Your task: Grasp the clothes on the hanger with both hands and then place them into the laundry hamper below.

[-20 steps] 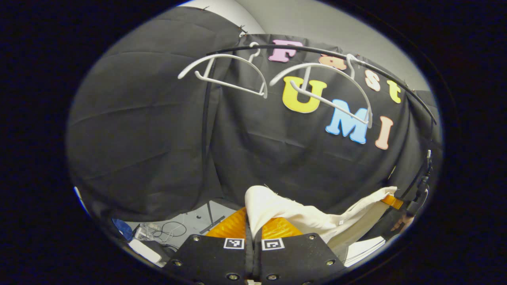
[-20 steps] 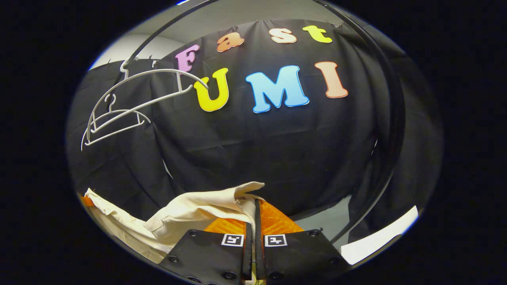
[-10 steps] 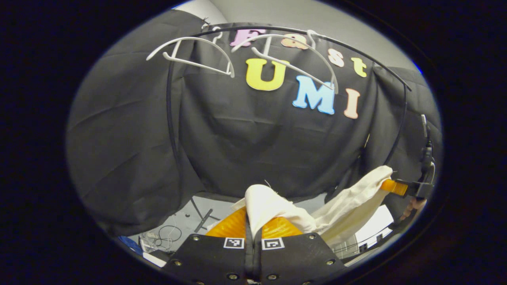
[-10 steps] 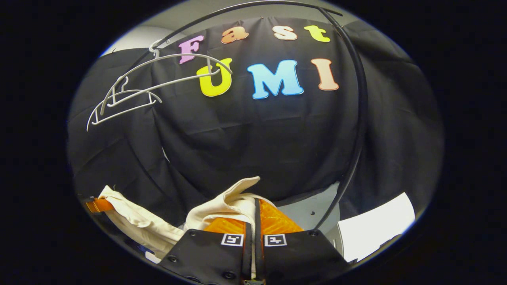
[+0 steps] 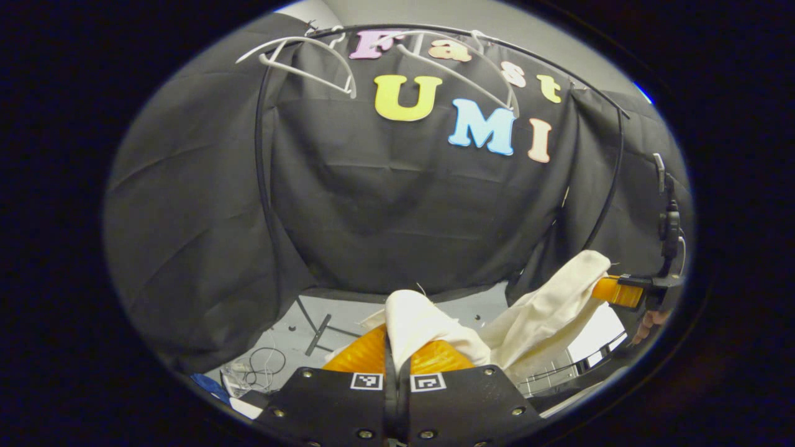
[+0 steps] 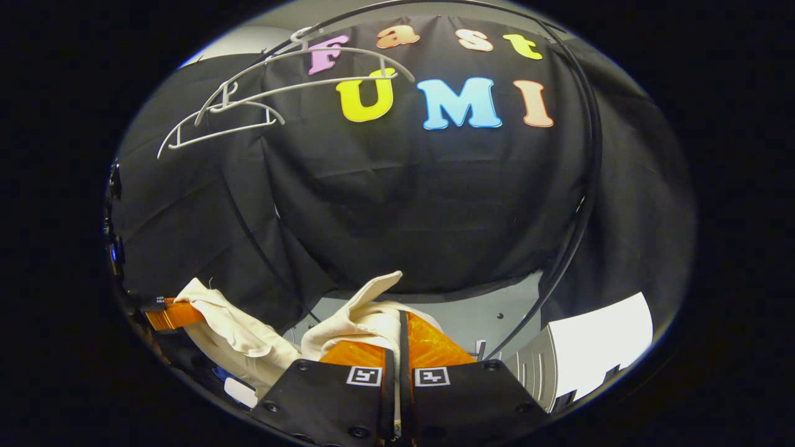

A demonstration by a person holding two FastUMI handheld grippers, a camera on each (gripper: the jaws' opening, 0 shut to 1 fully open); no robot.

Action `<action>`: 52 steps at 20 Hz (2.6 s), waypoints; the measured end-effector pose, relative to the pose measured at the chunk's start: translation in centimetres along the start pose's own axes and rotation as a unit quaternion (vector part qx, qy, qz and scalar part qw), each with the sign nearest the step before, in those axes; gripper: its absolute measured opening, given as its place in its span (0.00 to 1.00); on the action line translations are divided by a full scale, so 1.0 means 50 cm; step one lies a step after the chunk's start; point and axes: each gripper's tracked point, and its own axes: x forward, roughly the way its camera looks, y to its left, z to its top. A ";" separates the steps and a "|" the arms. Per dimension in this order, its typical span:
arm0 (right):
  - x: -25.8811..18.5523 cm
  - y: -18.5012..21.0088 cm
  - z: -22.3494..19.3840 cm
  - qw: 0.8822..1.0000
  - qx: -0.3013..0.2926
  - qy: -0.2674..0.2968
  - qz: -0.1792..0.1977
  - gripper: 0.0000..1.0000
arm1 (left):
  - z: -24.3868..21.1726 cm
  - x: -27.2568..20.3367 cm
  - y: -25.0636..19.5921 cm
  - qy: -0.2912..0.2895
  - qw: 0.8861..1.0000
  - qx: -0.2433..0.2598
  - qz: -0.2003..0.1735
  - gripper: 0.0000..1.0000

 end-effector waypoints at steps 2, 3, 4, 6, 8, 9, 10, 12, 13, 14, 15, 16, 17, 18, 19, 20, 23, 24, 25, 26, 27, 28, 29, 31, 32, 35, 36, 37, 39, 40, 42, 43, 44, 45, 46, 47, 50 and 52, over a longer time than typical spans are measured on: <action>0.015 0.029 -0.020 0.999 -0.027 0.015 0.006 0.05 | -0.017 0.001 0.000 0.013 1.000 -0.012 0.006 0.01; 0.024 0.043 -0.025 0.999 -0.038 0.019 0.012 0.05 | -0.025 0.003 0.000 0.017 1.000 -0.017 0.007 0.01; 0.032 0.060 -0.034 0.999 -0.045 0.023 0.019 0.05 | -0.030 0.010 -0.002 0.022 1.000 -0.021 0.006 0.00; 0.055 0.084 -0.051 0.997 -0.060 0.036 0.029 0.05 | -0.044 0.018 0.001 0.031 0.999 -0.022 0.011 0.01; 0.078 0.096 -0.079 0.996 -0.066 0.056 0.034 0.05 | -0.058 0.019 0.008 0.041 0.999 -0.014 0.017 0.01; 0.084 0.099 -0.095 0.995 -0.060 0.069 0.035 0.05 | -0.064 0.018 0.013 0.046 0.999 -0.011 0.020 0.01; 0.088 0.102 -0.106 0.995 -0.050 0.081 0.033 0.05 | -0.067 0.018 0.016 0.052 0.998 -0.008 0.021 0.01; 0.086 0.095 -0.122 0.994 -0.033 0.098 0.023 0.05 | -0.067 0.016 0.020 0.054 0.998 -0.003 0.020 0.01; 0.083 0.092 -0.131 0.994 -0.024 0.104 0.017 0.05 | -0.072 0.019 0.021 0.055 0.998 -0.003 0.019 0.01; 0.078 0.085 -0.137 0.994 -0.014 0.112 0.011 0.06 | -0.076 0.020 0.022 0.058 0.998 -0.003 0.020 0.01; 0.076 0.086 -0.148 0.993 -0.003 0.118 0.007 0.06 | -0.078 0.020 0.025 0.060 0.998 -0.003 0.020 0.01; 0.071 0.083 -0.153 0.992 0.005 0.123 0.004 0.06 | -0.078 0.020 0.029 0.062 0.998 -0.002 0.021 0.01; 0.068 0.080 -0.158 0.992 0.010 0.126 -0.001 0.06 | -0.081 0.018 0.032 0.065 0.998 -0.001 0.021 0.01; 0.065 0.075 -0.162 0.991 0.014 0.129 -0.005 0.06 | -0.083 0.018 0.032 0.068 0.997 -0.003 0.020 0.01; 0.061 0.072 -0.169 0.991 0.018 0.133 -0.008 0.07 | -0.086 0.016 0.032 0.070 0.997 -0.005 0.019 0.02; 0.056 0.071 -0.171 0.990 0.024 0.136 -0.008 0.07 | -0.090 0.016 0.031 0.073 0.997 -0.005 0.017 0.02; 0.051 0.076 -0.193 0.987 0.043 0.158 -0.005 0.11 | -0.106 0.015 0.038 0.093 0.995 0.012 0.019 0.07; 0.048 0.076 -0.195 0.985 0.049 0.168 0.001 0.14 | -0.109 0.016 0.040 0.102 0.994 0.016 0.018 0.08; 0.054 0.077 -0.209 0.983 0.053 0.178 0.007 0.17 | -0.114 0.009 0.043 0.110 0.993 0.021 0.020 0.11; 0.049 0.083 -0.213 0.980 0.060 0.191 0.021 0.39 | -0.123 0.005 0.044 0.121 0.992 0.024 0.017 0.11; 0.042 0.088 -0.226 0.977 0.063 0.202 0.028 0.52 | -0.132 0.005 0.049 0.130 0.991 0.028 0.020 0.28; 0.042 0.092 -0.232 0.975 0.065 0.208 0.036 0.75 | -0.141 0.007 0.055 0.140 0.989 0.030 0.024 0.44; 0.035 0.090 -0.233 0.974 0.062 0.212 0.037 0.80 | -0.140 0.001 0.057 0.145 0.989 0.028 0.031 0.61; 0.025 0.078 -0.230 0.976 0.053 0.210 0.035 0.93 | -0.138 -0.001 0.060 0.145 0.988 0.018 0.044 0.94; 0.023 0.069 -0.222 0.978 0.048 0.203 0.032 0.98 | -0.137 -0.003 0.058 0.144 0.988 0.014 0.047 0.96; 0.015 0.032 -0.194 0.982 0.049 0.179 0.022 0.98 | -0.127 -0.008 0.064 0.137 0.988 0.025 0.062 0.94; 0.013 0.014 -0.178 0.984 0.052 0.168 0.018 0.98 | -0.119 -0.009 0.068 0.130 0.989 0.032 0.068 0.96; 0.009 -0.004 -0.162 0.986 0.052 0.156 0.012 0.98 | -0.110 -0.010 0.068 0.122 0.989 0.036 0.072 0.96; 0.001 -0.044 -0.128 0.990 0.050 0.128 0.010 0.98 | -0.098 -0.013 0.055 0.105 0.991 0.033 0.078 0.95; -0.007 -0.065 -0.108 0.992 0.049 0.115 0.013 0.98 | -0.094 -0.015 0.047 0.101 0.991 0.031 0.082 0.95; -0.032 -0.109 -0.081 0.994 0.046 0.094 0.018 0.98 | -0.087 -0.027 0.035 0.096 0.990 0.031 0.100 0.94; -0.048 -0.132 -0.070 0.995 0.045 0.082 0.020 0.98 | -0.078 -0.030 0.028 0.090 0.989 0.031 0.110 0.94; -0.062 -0.158 -0.057 0.996 0.046 0.069 0.020 0.98 | -0.068 -0.034 0.018 0.080 0.989 0.028 0.118 0.95; -0.075 -0.182 -0.048 0.997 0.045 0.058 0.022 0.98 | -0.056 -0.035 0.005 0.069 0.990 0.025 0.123 0.94; -0.084 -0.203 -0.047 0.998 0.043 0.048 0.021 0.98 | -0.047 -0.037 -0.007 0.057 0.990 0.023 0.129 0.94; -0.096 -0.238 -0.038 0.999 0.039 0.035 0.013 0.98 | -0.032 -0.041 -0.016 0.041 0.990 0.024 0.134 0.94; -0.135 -0.340 0.019 0.999 0.035 -0.023 -0.019 0.98 | 0.026 -0.040 -0.045 -0.017 0.989 0.027 0.146 0.95; -0.167 -0.395 0.068 0.996 0.029 -0.076 -0.037 0.98 | 0.082 -0.045 -0.067 -0.068 0.985 0.027 0.154 0.95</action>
